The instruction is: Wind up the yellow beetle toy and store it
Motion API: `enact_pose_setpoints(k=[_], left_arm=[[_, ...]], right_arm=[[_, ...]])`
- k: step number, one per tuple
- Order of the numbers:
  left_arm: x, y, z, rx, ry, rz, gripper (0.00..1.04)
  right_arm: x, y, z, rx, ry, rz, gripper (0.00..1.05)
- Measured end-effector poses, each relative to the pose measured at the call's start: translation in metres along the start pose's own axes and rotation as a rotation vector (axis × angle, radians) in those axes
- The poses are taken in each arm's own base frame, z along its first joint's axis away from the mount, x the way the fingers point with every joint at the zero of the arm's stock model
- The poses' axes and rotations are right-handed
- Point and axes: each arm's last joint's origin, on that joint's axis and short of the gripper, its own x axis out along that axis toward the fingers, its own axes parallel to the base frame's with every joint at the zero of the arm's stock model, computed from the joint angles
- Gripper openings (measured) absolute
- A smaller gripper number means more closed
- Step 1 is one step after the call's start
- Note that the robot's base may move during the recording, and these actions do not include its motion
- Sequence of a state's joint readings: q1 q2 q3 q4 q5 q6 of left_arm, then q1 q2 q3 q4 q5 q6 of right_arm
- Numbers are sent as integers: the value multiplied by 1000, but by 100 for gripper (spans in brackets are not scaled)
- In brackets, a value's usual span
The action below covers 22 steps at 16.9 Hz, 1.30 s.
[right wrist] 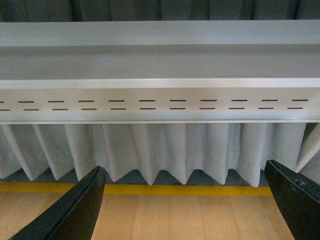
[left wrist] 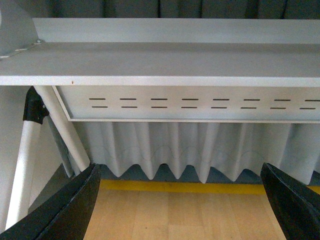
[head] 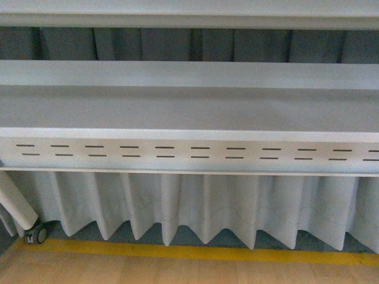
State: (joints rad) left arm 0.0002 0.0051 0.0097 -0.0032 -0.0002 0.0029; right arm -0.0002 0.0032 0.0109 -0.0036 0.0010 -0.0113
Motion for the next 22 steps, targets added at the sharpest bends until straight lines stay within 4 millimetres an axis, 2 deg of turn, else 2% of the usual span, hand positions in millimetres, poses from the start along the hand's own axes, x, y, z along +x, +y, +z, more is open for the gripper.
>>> enact_pose_setpoints(k=[22], left_arm=[[0, 0, 0, 0, 0, 0, 98]], right_arm=[[0, 0, 0, 0, 0, 0, 98]])
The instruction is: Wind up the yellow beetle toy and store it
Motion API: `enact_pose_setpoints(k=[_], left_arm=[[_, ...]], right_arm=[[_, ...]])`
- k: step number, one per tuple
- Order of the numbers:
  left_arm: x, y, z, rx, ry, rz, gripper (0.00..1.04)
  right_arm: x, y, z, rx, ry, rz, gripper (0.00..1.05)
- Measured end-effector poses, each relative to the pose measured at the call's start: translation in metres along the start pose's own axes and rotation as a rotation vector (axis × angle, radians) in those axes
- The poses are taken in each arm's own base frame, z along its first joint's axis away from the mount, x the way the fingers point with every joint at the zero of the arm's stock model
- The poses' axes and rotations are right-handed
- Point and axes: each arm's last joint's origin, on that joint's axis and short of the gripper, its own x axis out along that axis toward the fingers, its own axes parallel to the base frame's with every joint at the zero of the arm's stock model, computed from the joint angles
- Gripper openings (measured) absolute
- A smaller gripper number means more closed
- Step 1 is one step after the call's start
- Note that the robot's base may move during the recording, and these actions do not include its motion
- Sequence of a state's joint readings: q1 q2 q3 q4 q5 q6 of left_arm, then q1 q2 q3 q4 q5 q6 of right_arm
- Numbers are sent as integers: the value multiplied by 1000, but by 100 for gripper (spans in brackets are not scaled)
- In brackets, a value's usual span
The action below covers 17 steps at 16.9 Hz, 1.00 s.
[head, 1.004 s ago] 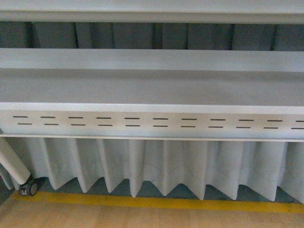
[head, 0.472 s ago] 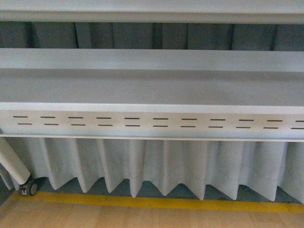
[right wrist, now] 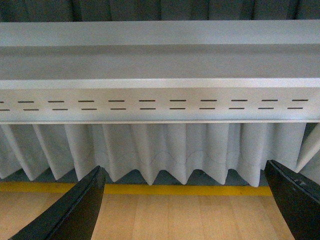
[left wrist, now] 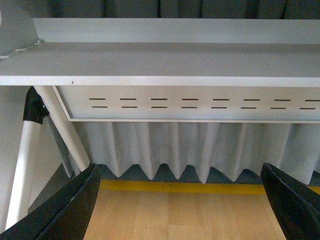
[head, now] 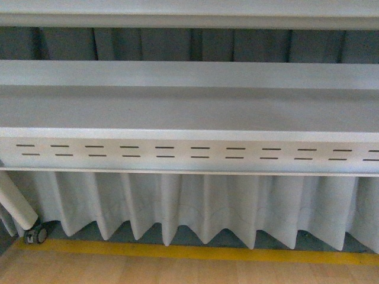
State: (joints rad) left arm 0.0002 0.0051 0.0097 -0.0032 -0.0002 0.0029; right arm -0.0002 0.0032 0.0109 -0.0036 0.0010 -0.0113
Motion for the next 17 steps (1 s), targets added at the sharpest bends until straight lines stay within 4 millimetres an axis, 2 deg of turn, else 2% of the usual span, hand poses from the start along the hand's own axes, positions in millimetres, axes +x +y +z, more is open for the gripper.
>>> enact_pose_setpoints(k=[17], left_arm=[[0, 0, 0, 0, 0, 1, 98]], right_arm=[[0, 0, 0, 0, 1, 0, 98]])
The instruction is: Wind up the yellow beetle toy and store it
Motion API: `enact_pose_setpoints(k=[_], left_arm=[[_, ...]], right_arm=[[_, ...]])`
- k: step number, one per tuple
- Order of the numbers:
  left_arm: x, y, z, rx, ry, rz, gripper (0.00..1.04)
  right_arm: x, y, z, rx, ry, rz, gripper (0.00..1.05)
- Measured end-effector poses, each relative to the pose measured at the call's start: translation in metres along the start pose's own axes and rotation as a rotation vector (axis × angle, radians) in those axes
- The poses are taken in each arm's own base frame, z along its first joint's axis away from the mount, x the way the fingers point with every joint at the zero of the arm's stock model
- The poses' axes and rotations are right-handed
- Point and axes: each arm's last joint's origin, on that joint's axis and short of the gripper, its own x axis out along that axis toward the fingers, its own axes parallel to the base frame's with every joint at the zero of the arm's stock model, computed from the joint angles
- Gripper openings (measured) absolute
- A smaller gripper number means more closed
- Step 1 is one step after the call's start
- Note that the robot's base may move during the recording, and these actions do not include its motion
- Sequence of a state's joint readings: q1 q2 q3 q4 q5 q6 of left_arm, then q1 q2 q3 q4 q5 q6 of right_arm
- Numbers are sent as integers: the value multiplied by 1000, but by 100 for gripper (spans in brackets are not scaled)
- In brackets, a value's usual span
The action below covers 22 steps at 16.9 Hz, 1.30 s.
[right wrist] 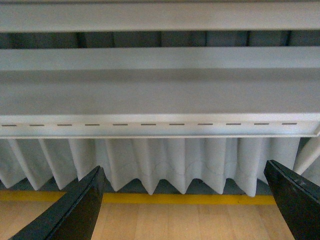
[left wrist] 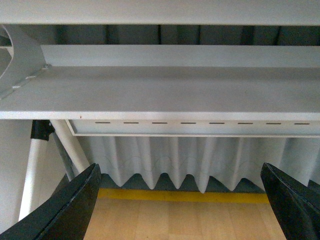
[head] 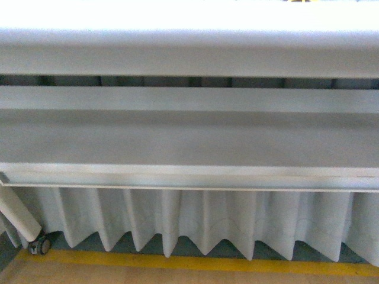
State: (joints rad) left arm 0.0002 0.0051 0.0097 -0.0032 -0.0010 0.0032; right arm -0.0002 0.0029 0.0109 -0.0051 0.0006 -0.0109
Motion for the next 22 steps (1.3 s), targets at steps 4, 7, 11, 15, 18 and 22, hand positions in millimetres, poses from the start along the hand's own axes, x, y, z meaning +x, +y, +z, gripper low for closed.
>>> enact_pose_setpoints(k=[4, 7, 11, 15, 18, 22], left_arm=[[0, 0, 0, 0, 1, 0, 98], [0, 0, 0, 0, 0, 0, 98], [0, 0, 0, 0, 0, 0, 98], [0, 0, 0, 0, 1, -2, 98], [0, 0, 0, 0, 0, 0, 98], [0, 0, 0, 0, -3, -2, 98]], right_arm=[[0, 0, 0, 0, 0, 0, 98], [0, 0, 0, 0, -1, 0, 98], [0, 0, 0, 1, 0, 1, 98], [0, 0, 0, 1, -1, 0, 98], [0, 0, 0, 1, -2, 0, 98], [0, 0, 0, 4, -5, 1, 98]])
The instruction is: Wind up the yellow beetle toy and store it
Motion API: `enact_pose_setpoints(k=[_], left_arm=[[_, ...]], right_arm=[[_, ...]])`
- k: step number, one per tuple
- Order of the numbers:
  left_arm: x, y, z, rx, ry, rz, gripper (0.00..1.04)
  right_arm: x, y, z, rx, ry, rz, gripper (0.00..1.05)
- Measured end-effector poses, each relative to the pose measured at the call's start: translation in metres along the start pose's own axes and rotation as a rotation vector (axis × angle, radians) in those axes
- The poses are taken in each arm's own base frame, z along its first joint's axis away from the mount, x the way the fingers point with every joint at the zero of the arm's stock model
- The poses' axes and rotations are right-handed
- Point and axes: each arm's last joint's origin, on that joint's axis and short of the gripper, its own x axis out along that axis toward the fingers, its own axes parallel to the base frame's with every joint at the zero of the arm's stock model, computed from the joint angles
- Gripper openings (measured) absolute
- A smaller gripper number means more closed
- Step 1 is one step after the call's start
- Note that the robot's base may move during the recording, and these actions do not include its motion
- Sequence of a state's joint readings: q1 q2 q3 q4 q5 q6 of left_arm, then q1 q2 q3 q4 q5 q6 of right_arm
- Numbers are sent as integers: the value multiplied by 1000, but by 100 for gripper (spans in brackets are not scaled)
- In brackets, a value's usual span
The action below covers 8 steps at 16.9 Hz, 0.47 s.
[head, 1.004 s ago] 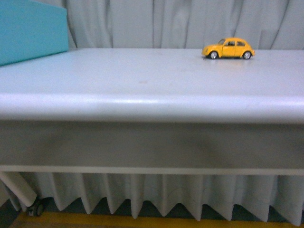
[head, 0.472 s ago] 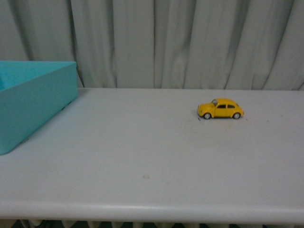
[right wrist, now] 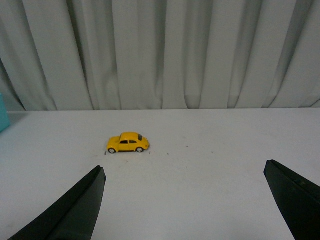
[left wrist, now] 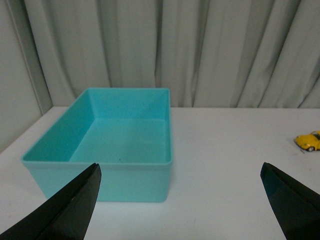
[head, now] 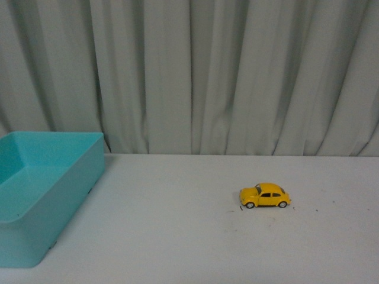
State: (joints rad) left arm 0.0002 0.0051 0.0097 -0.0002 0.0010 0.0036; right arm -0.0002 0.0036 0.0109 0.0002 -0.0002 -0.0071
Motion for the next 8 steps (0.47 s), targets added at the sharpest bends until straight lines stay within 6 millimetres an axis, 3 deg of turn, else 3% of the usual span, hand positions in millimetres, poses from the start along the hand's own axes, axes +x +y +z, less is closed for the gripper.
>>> enact_pose_setpoints(k=[8], left_arm=[[0, 0, 0, -1, 3, 2, 98]], right_arm=[[0, 0, 0, 0, 3, 0, 98]])
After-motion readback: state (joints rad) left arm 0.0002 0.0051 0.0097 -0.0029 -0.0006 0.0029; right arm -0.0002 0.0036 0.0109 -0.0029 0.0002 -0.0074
